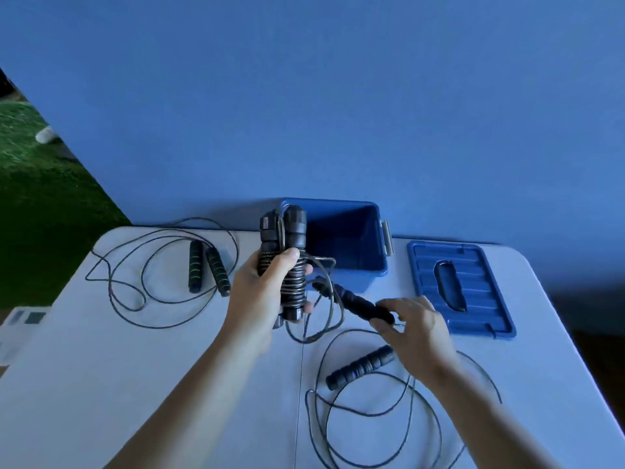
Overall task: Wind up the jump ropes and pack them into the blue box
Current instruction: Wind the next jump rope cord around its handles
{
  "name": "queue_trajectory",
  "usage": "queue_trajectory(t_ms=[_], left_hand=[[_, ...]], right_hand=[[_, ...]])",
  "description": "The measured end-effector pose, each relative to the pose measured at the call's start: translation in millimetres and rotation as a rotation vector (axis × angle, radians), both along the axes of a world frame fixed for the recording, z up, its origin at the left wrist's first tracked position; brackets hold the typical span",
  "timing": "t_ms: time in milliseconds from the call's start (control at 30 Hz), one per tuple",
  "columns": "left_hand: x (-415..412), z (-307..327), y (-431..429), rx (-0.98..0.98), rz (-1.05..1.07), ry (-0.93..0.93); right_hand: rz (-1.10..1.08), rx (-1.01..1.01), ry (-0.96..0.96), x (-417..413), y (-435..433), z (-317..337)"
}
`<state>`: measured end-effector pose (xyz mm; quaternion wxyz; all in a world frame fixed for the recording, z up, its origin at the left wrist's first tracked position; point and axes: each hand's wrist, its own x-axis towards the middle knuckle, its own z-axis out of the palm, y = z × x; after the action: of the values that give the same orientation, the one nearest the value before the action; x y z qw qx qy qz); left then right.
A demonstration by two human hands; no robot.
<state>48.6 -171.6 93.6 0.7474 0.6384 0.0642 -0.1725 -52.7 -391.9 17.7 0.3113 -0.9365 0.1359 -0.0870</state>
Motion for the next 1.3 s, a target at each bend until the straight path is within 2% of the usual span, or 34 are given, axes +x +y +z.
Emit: queue_trajectory(t_ms=[133, 233, 433, 533, 633, 733, 800, 867, 967, 1033, 1200, 1300], left_hand=[[-13.4, -4.7, -8.4, 0.025, -0.052, 0.002], [-23.7, -4.3, -14.7, 0.037, -0.066, 0.006], [-41.2, 4.9, -24.1, 0.037, -0.087, -0.018], [-49.4, 14.5, -25.2, 0.024, -0.131, -0.024], [-53.9, 23.1, -24.4, 0.021, -0.169, -0.039], [-59.5, 35.4, -25.3, 0.024, -0.206, -0.05], [-66.3, 45.4, -26.1, 0.011, -0.236, -0.059], [-72.5, 54.9, -25.7, -0.007, -0.266, -0.075], [-77.8, 64.9, -22.8, -0.003, -0.313, -0.111], [-79.3, 69.7, -19.9, 0.019, -0.344, -0.142], [-81.4, 83.5, -13.5, 0.013, -0.45, -0.155], [-78.3, 92.1, -10.8, -0.011, -0.481, -0.156]], right_hand=[[0.013, -0.032, 0.161, -35.5, -17.9, -53.7], [0.033, -0.073, 0.191, -51.8, -24.1, -82.3], [0.074, -0.15, 0.252, -56.9, -30.1, -86.0], [-0.005, -0.125, 0.156, -52.3, -30.6, -52.6], [-0.165, 0.156, -0.092, -50.2, -20.4, 24.0], [-0.053, 0.392, -0.239, -53.9, -0.3, 92.9], [0.06, 0.347, -0.241, -55.8, 13.1, 118.2], [0.126, 0.212, -0.224, -55.2, 23.1, 128.3], [0.112, 0.16, -0.19, -56.6, 34.4, 135.3], [0.105, 0.273, -0.15, -61.0, 36.8, 139.5], [0.214, 0.822, -0.146, -78.7, 38.7, 148.0], [0.241, 0.89, -0.102, -86.6, 31.4, 143.5]])
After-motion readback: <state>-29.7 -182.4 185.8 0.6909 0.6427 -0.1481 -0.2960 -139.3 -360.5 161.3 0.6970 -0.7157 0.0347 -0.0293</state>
